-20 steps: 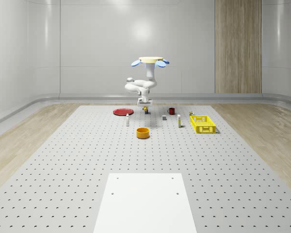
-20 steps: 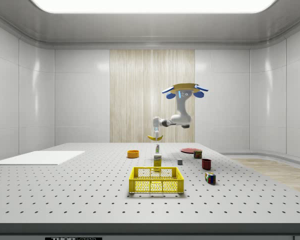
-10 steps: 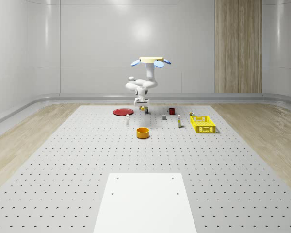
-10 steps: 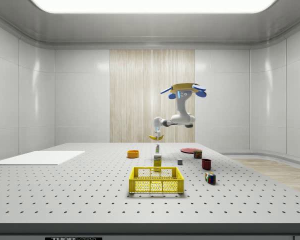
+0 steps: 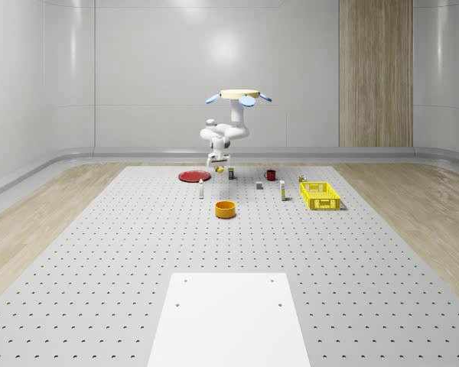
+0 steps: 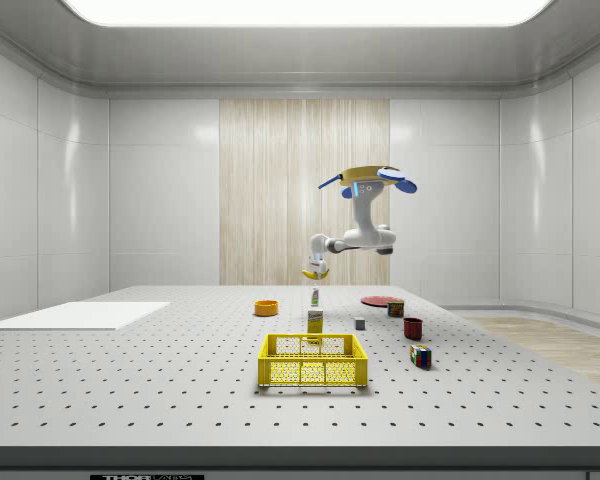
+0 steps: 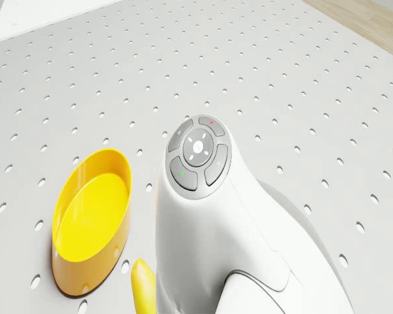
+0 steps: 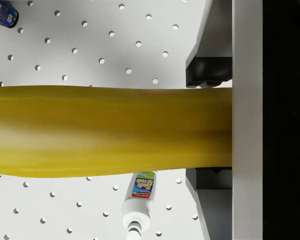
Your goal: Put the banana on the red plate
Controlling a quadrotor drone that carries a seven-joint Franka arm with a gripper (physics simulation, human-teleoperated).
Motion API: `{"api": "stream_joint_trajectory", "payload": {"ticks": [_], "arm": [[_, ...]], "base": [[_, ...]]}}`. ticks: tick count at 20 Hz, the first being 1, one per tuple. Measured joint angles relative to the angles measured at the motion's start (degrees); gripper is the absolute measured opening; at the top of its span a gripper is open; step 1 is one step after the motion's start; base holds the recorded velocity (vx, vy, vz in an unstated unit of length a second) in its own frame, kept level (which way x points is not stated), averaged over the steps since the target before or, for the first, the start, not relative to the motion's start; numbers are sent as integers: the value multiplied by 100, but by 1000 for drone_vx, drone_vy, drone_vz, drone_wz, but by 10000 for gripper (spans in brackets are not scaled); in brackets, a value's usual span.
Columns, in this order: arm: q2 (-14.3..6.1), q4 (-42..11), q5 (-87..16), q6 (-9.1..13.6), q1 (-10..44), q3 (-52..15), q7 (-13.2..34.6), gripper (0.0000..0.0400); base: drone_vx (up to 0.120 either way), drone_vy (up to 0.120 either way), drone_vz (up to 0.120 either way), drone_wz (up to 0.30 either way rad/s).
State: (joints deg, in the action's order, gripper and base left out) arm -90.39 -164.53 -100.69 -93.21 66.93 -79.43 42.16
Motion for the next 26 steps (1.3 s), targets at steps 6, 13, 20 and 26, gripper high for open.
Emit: {"api": "stream_joint_trajectory", "payload": {"ticks": [6,13,20,26], "arm": [[-62,1,21,-65,10,-7,-1022,201],[-124,2,44,-130,19,-13,-2217,201],[-175,4,68,-184,28,-19,-3414,201],[-211,6,88,-223,34,-22,-4442,201]], "base": [[0,0,0,-300],[0,0,0,-300],[0,0,0,-300],[0,0,0,-300]]}}
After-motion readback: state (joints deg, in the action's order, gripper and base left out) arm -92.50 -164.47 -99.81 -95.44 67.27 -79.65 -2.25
